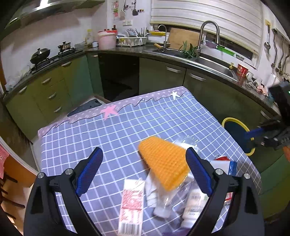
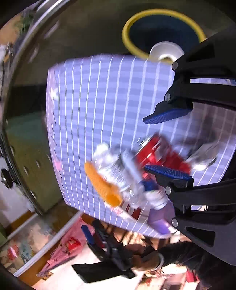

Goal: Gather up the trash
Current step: 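Grasp the orange mesh sleeve from the table with the right tool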

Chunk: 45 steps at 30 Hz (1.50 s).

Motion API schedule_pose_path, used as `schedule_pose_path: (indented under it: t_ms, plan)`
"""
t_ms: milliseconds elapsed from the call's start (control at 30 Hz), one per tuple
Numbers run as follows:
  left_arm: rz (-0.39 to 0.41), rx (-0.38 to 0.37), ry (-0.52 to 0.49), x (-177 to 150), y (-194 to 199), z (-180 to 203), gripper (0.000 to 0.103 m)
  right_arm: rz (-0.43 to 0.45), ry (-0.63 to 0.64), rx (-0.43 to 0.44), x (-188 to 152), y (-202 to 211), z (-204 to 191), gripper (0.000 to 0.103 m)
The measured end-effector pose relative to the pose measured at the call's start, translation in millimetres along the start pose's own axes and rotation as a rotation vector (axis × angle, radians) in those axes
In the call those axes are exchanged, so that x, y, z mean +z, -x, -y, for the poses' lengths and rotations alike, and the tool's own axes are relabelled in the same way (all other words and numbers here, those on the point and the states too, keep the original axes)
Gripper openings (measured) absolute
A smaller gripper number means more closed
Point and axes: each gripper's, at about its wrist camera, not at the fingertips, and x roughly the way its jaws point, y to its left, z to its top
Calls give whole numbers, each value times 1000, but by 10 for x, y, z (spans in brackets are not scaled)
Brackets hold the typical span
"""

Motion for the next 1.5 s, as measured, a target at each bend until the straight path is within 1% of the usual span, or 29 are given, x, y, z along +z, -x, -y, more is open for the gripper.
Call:
schedule_pose_path:
  t_ms: [133, 300, 367, 500, 567, 633, 700, 867, 900, 933, 967, 1000, 1033, 1100, 1167, 1300, 1433, 1500]
  plan:
    - [-8, 11, 0, -105, 54, -83, 88, -33, 40, 26, 240, -240, -212, 47]
    - [-3, 21, 8, -89, 85, -127, 88, -46, 107, 46, 395, -341, -581, 47]
    - [9, 30, 18, -64, 127, -159, 88, -48, 149, 32, 463, -387, -756, 47]
    - [26, 49, 27, -76, 243, -215, 88, -89, 239, -3, 531, -600, -1050, 47]
    - [23, 57, 27, -110, 288, -237, 88, -98, 268, -47, 534, -713, -1144, 47]
    - [21, 61, 26, -147, 314, -250, 88, -91, 287, -118, 553, -813, -1203, 47]
    - [20, 61, 25, -173, 339, -257, 88, -92, 297, -150, 568, -888, -1221, 47]
    - [20, 57, 27, -222, 371, -286, 89, -105, 295, -165, 616, -1059, -1195, 46]
    - [21, 56, 29, -231, 374, -293, 89, -100, 293, -158, 630, -1086, -1193, 41]
    - [20, 55, 30, -238, 375, -301, 89, -95, 296, -160, 636, -1098, -1207, 29]
    - [17, 55, 31, -246, 371, -306, 89, -90, 304, -165, 649, -1124, -1214, 20]
    - [15, 54, 30, -251, 370, -306, 89, -86, 305, -163, 662, -1142, -1215, 9]
    - [11, 54, 29, -259, 367, -307, 89, -74, 307, -160, 669, -1138, -1221, 6]
    - [5, 57, 26, -261, 364, -306, 89, -48, 320, -159, 668, -1084, -1253, 6]
    - [0, 58, 21, -246, 361, -299, 89, -24, 316, -131, 668, -958, -1264, 6]
    - [-14, 48, -10, -193, 333, -209, 89, 55, 303, -111, 640, -529, -1202, 6]
    - [-50, 13, -73, -127, 215, 5, 89, 150, 249, -130, 519, 42, -932, 6]
    - [-62, 7, -109, -99, 150, 131, 89, 190, 197, -157, 413, 339, -679, 6]
